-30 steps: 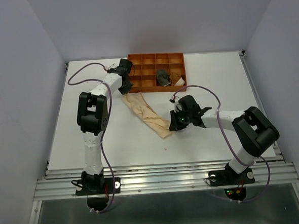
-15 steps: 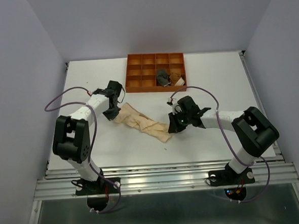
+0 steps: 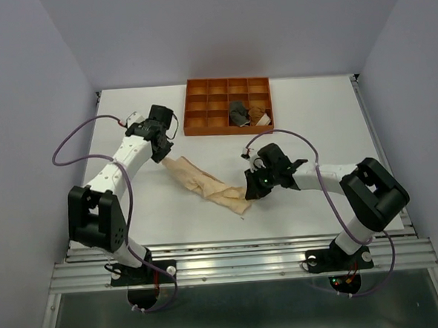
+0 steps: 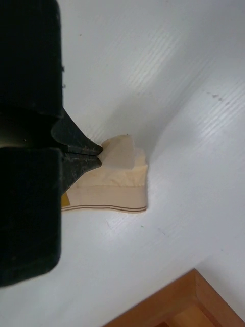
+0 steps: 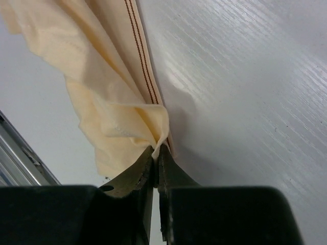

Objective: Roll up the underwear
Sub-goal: Fold the underwear

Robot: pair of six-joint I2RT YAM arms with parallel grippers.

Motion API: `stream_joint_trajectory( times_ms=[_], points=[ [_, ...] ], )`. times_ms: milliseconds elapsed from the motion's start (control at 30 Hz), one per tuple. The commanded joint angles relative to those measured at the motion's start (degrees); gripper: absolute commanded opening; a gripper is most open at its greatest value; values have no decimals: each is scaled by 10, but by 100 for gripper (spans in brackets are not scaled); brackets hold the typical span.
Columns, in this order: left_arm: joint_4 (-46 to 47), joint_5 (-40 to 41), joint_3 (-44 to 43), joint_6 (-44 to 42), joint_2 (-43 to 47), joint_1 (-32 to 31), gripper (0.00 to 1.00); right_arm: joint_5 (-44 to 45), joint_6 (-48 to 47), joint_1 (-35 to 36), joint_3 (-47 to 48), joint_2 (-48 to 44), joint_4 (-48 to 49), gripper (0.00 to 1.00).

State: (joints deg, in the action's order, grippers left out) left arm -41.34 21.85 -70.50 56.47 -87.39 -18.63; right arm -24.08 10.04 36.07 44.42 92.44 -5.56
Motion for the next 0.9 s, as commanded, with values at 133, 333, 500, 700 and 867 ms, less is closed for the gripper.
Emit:
stream_joint_trajectory(
  times_ms=[133, 333, 500, 700, 867],
  points=[
    [21, 36, -129, -39, -139, 0, 0, 2, -27, 3, 26, 42, -54, 6],
    [62, 23, -205, -53, -218, 2, 0, 6, -30, 3, 45, 77, -70, 6],
    [64, 12, -267, -71, -291, 4, 0, 10, -30, 3, 57, 91, -77, 6],
    [50, 21, -263, -63, -327, 11, 0, 24, -27, 3, 61, 95, -79, 6],
    [85, 7, -245, -67, -342, 22, 0, 26, -25, 3, 59, 94, -81, 8]
  ],
)
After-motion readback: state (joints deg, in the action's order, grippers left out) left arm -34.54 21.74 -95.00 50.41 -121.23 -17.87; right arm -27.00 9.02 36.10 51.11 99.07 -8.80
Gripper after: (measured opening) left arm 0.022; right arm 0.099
